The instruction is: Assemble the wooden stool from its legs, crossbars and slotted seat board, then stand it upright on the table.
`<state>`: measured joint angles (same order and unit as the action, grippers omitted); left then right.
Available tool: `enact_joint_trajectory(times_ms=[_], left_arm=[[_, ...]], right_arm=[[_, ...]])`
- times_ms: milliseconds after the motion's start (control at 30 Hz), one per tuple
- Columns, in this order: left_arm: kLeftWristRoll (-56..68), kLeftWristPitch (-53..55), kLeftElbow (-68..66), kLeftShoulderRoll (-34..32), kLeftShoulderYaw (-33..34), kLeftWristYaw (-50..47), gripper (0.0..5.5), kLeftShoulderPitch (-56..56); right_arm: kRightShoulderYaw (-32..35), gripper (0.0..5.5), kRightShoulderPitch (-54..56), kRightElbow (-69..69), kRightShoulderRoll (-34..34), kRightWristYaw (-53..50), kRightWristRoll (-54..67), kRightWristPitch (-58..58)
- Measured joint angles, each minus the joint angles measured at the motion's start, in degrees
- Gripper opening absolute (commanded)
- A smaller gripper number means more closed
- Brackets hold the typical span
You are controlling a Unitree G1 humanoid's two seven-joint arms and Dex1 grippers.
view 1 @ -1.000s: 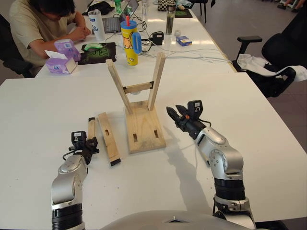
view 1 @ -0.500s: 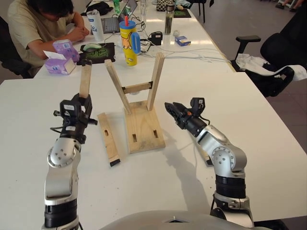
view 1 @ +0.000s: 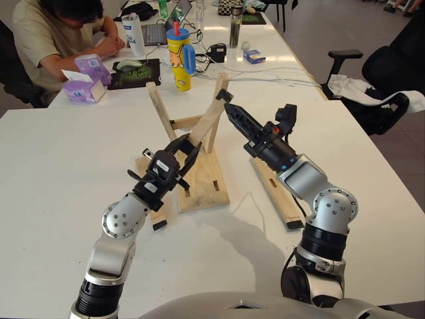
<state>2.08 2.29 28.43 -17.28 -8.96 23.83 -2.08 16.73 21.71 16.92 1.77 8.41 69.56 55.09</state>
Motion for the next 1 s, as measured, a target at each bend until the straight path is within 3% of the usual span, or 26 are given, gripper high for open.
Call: enact_joint_trajectory(times_ms=[567, 733, 933, 1000], left_arm=[[-0.2, -0.5, -0.7, -1.1, -1.1, 0.6, 1.32, -0.6], [-1.1, -0.4, -0.8, -1.1, -1.6, 0.4, 1.32, -0.6], [4.2, -0.4, -1.1, -0.6, -0.7, 1.3, 2.34, -2.8], [8.1, 0.8, -0.7, 0.5, 0.5, 1.4, 2.66, -2.9]], right_arm=[[-2.5, 0.61, -0.5, -1.0, -3.1, -5.1, 7.6, -2.2], [-3.3, 0.54, -0.8, -1.0, -4.1, -5.2, 7.8, -2.9], [-3.6, 0.44, -1.6, -0.9, -4.5, -5.8, 6.8, -5.7], [-4.2, 0.44, -2.9, 0.9, -5.7, -6.0, 0.2, -9.1]])
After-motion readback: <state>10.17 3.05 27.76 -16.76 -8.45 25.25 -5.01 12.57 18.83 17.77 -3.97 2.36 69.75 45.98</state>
